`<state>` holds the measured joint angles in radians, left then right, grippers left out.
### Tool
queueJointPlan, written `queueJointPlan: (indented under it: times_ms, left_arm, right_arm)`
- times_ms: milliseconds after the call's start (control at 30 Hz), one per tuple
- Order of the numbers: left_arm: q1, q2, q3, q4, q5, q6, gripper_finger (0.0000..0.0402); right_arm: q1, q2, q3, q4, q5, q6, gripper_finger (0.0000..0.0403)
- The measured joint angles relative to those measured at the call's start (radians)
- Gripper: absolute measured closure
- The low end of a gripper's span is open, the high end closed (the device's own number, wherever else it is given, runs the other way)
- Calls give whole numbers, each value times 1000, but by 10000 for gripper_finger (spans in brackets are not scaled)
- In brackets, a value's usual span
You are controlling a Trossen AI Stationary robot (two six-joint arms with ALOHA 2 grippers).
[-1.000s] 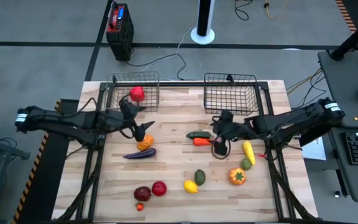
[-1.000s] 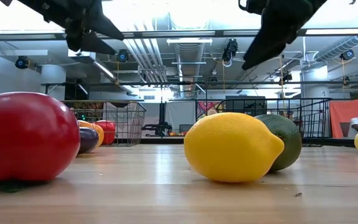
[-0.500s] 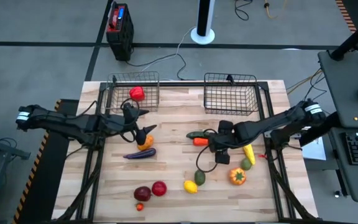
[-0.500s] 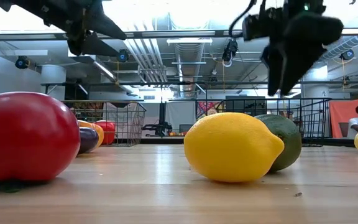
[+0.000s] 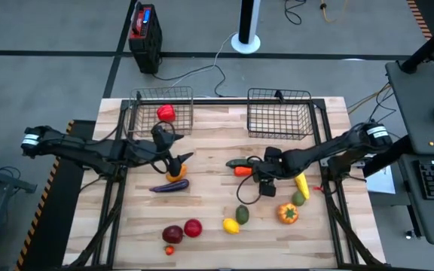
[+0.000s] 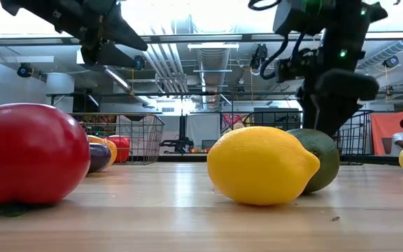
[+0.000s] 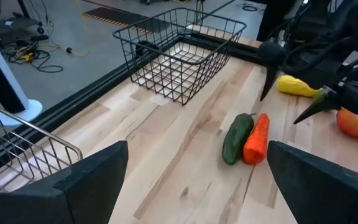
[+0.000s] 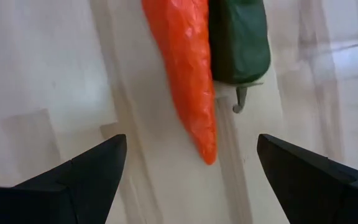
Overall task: Sort produce into baskets
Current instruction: Put the carrot into the brown wire basket
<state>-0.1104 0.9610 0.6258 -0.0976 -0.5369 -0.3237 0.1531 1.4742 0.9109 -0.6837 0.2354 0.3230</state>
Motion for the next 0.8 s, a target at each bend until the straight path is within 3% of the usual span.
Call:
queueJointPlan:
  times_ms: [500,800]
  left_arm:
    - [1,7,0,73,-6,84,35]
    - [1,19,0,99,-5,111,35]
  right_arm:
    - [-75,42,-99,186,-42,-2,54]
    - [-83,87,-103,217,-71,-20,136]
